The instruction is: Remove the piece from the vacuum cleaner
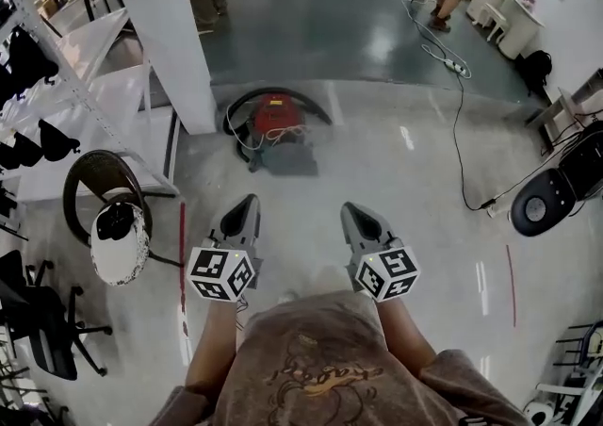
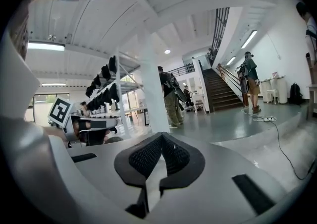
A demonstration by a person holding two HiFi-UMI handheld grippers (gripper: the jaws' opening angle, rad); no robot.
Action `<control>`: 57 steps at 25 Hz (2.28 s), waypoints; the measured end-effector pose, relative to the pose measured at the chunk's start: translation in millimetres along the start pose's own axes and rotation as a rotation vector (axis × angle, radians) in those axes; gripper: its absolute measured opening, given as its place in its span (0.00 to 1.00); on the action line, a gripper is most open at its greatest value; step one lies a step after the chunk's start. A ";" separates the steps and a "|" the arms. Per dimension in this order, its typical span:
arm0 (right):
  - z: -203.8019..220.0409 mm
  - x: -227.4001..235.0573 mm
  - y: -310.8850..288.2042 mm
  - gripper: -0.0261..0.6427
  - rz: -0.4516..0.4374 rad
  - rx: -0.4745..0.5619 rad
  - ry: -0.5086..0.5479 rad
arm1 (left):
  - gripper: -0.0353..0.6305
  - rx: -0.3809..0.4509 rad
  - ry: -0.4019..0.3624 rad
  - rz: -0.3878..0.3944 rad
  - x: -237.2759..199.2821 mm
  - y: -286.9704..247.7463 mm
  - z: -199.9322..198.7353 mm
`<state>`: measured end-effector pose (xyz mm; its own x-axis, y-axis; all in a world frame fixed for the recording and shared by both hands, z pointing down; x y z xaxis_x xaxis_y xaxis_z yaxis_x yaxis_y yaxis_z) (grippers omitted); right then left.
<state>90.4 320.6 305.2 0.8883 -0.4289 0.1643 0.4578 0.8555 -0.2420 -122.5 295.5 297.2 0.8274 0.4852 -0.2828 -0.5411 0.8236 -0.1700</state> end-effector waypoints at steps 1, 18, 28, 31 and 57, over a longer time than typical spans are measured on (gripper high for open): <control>-0.5 -1.0 -2.3 0.04 0.006 -0.003 0.000 | 0.06 -0.003 0.005 0.003 -3.7 -2.0 -0.1; -2.8 45.2 -91.9 0.04 -0.001 -0.017 -0.015 | 0.06 -0.034 -0.001 0.013 -45.9 -85.0 -3.6; -49.9 117.6 -190.5 0.04 -0.063 -0.049 -0.034 | 0.06 -0.043 0.023 -0.037 -84.4 -187.9 -48.1; -64.7 141.4 -221.3 0.04 -0.088 -0.052 -0.027 | 0.06 -0.047 0.036 -0.059 -96.3 -223.1 -56.2; -103.3 194.4 -338.4 0.21 -0.166 -0.027 -0.083 | 0.32 -0.031 0.070 -0.037 -157.7 -332.2 -93.9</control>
<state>112.0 -82.3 320.3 0.7950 -0.5372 0.2818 0.5996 0.7664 -0.2305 -87.3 -82.1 309.7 0.8349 0.4322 -0.3408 -0.5157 0.8306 -0.2102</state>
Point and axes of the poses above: the fingertips, and each gripper's own axes: y backward along the fingers, x to its right, z out of its underside, the point moved 3 cm from there along y, backward along the fingers, and after that the axes turned 3 degrees about -x, right-handed, at the moved point
